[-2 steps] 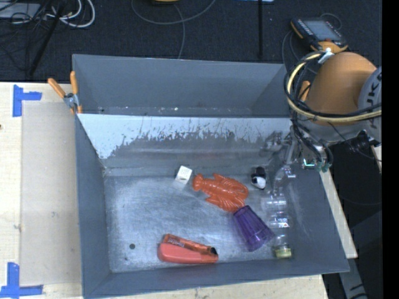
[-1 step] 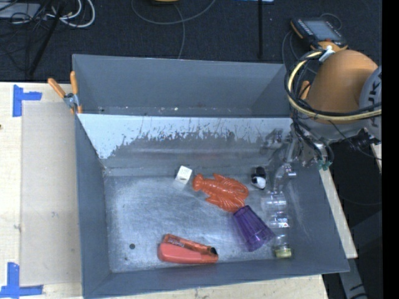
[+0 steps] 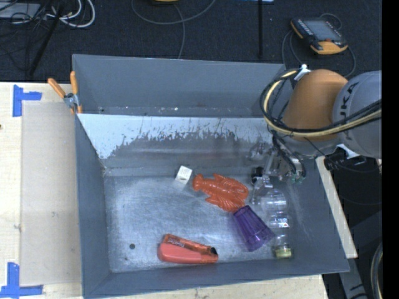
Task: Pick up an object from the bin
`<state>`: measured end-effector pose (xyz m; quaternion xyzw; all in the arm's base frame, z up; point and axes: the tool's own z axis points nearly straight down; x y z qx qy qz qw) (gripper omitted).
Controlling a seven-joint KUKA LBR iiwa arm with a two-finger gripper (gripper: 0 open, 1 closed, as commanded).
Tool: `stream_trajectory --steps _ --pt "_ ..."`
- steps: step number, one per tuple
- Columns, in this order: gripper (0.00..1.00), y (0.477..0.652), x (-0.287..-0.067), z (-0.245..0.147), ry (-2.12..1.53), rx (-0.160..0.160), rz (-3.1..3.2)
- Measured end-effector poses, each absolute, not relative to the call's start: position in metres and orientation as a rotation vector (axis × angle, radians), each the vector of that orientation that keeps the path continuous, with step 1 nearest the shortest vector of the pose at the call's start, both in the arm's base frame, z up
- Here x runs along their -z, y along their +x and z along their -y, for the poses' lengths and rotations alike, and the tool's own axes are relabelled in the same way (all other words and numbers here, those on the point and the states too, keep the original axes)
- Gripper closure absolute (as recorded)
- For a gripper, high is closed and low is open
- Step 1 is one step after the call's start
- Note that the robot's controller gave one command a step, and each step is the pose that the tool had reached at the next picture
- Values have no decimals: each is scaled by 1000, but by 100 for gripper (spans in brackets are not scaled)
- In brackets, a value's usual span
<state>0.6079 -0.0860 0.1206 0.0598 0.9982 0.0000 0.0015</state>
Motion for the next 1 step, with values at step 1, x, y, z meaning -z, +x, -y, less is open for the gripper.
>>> stream_trajectory --steps 1 --pt "0 596 -120 55 172 0 -3141"
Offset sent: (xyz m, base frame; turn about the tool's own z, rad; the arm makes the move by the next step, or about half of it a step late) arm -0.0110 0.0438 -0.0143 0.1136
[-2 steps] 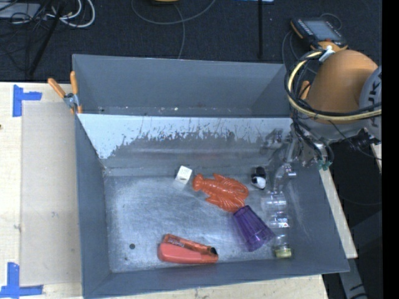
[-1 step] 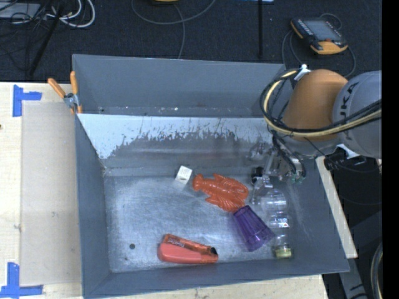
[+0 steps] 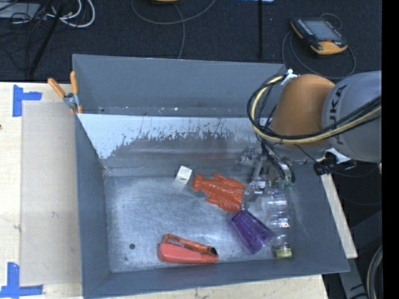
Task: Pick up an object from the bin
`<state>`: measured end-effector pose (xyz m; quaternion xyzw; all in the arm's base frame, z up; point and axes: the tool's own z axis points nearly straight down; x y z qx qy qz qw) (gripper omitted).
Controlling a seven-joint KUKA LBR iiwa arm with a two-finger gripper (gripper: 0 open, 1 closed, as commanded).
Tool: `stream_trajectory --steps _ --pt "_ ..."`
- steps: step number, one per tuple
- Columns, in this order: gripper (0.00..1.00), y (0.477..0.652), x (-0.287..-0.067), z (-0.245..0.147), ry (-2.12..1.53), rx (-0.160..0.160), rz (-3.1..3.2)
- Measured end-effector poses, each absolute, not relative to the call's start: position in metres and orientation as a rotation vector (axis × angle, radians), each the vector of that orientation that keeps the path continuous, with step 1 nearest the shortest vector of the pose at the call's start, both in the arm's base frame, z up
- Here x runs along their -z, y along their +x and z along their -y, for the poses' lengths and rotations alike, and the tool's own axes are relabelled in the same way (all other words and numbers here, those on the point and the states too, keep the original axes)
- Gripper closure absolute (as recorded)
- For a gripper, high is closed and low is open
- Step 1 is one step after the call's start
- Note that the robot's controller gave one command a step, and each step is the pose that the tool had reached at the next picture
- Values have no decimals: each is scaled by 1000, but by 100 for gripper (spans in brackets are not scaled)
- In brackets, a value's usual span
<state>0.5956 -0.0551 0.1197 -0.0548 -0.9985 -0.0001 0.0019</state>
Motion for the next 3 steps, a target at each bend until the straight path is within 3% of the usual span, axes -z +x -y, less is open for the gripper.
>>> stream_trajectory --steps 1,2,3 --pt "0 597 -129 46 -215 1 3137" --pt "0 591 -71 41 -187 1 3143" --pt "100 590 -74 33 -601 7 3095"
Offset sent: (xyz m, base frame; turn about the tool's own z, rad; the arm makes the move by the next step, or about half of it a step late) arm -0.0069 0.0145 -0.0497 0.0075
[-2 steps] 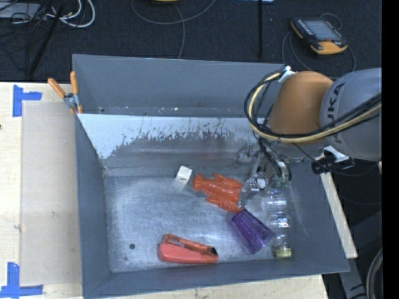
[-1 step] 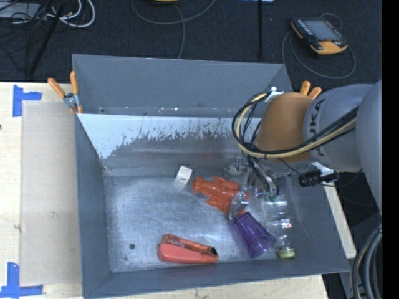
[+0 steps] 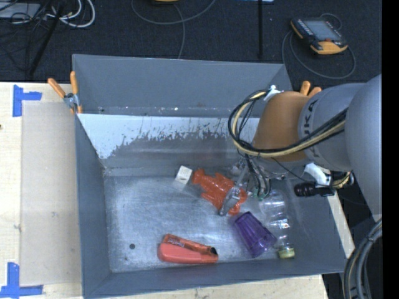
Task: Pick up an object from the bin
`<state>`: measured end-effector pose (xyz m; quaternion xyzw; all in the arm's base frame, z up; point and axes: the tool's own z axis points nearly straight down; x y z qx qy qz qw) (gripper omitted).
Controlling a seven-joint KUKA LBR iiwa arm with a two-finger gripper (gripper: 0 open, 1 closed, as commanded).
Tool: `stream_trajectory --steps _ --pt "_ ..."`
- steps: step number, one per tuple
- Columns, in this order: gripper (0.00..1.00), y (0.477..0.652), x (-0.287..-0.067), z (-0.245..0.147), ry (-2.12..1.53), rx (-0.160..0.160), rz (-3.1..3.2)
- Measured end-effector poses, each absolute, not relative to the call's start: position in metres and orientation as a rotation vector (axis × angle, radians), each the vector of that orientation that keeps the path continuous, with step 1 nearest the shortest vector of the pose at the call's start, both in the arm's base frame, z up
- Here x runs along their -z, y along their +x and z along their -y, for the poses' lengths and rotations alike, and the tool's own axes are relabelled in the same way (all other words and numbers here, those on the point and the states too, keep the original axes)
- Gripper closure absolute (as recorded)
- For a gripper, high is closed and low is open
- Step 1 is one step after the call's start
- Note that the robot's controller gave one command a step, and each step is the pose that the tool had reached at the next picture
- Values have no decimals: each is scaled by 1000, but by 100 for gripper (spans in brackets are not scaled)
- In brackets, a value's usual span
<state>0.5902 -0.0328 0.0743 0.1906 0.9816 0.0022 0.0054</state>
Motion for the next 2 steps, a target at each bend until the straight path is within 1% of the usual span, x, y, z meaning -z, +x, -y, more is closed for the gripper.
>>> stream_trajectory --steps 1,2 --pt "100 590 -74 33 596 -6 -3073" --pt "100 589 -79 33 596 -5 -3077"
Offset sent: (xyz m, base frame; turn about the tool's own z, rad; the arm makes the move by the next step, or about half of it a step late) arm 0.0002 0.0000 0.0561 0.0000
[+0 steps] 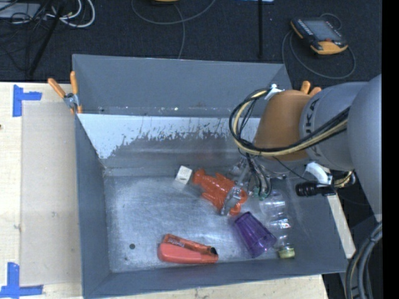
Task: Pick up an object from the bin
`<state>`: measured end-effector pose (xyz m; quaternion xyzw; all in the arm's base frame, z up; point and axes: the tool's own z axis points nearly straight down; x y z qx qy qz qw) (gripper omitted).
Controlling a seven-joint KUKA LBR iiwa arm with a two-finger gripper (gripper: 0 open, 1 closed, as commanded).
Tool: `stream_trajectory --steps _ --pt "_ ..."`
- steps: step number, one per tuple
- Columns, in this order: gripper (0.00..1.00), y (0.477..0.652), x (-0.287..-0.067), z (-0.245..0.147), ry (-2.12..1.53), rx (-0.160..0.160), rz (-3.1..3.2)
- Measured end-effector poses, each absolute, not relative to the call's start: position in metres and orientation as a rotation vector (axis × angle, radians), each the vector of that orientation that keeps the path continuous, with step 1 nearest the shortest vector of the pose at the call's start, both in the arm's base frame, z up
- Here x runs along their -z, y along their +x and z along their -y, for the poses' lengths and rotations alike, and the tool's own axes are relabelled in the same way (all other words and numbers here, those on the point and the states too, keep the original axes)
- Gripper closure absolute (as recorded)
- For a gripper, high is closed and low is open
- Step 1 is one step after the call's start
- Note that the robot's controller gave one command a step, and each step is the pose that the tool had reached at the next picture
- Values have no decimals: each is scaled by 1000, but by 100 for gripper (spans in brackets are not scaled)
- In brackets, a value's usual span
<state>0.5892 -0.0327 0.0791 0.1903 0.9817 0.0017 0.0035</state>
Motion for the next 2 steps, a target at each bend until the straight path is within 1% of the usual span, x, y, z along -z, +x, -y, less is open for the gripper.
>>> stream_trajectory --steps 2 --pt "100 587 -113 34 599 0 -3088"
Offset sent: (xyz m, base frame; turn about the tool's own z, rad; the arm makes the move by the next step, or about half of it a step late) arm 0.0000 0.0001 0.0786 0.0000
